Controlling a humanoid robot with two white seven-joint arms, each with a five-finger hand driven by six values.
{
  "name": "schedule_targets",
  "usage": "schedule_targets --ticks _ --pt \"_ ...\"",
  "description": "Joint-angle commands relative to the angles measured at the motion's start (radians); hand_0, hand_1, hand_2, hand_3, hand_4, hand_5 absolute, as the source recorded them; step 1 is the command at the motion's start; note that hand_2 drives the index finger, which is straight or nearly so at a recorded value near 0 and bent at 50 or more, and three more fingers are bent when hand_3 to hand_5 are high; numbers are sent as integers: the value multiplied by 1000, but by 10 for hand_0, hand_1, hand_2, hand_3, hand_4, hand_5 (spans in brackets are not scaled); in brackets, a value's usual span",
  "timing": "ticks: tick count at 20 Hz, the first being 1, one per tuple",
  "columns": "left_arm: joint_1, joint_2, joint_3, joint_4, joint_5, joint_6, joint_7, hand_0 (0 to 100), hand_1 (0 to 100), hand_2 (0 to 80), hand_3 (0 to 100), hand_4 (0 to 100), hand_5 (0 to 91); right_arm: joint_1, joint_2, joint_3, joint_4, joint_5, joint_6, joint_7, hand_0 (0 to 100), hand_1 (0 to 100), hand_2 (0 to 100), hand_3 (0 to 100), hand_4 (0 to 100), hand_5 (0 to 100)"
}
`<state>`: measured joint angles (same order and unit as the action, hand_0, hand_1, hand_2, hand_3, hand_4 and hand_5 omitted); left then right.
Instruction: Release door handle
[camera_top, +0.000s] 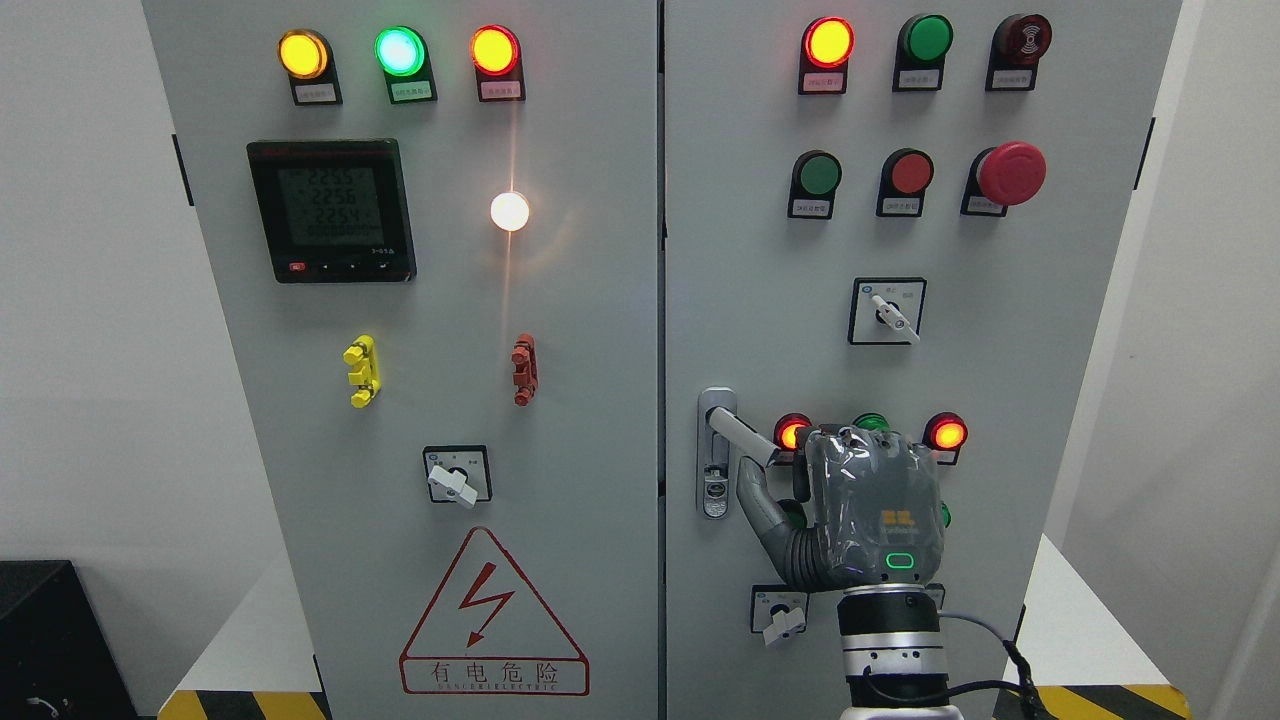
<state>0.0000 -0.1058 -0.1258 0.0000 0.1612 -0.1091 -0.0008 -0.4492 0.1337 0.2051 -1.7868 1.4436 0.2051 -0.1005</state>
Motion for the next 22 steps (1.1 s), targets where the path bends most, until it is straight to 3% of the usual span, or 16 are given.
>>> schedule_targets --ticks 1,22 --pt "-26 0 0 29 0 0 1 120 556 0 0 0 0 -2 0 -16 -2 0 0 1 484 369 890 1000 1000 1000" --pt "-26 0 0 29 0 0 1 120 556 0 0 0 0 -8 0 -21 -2 -2 0 1 470 376 891 1000 1000 1000"
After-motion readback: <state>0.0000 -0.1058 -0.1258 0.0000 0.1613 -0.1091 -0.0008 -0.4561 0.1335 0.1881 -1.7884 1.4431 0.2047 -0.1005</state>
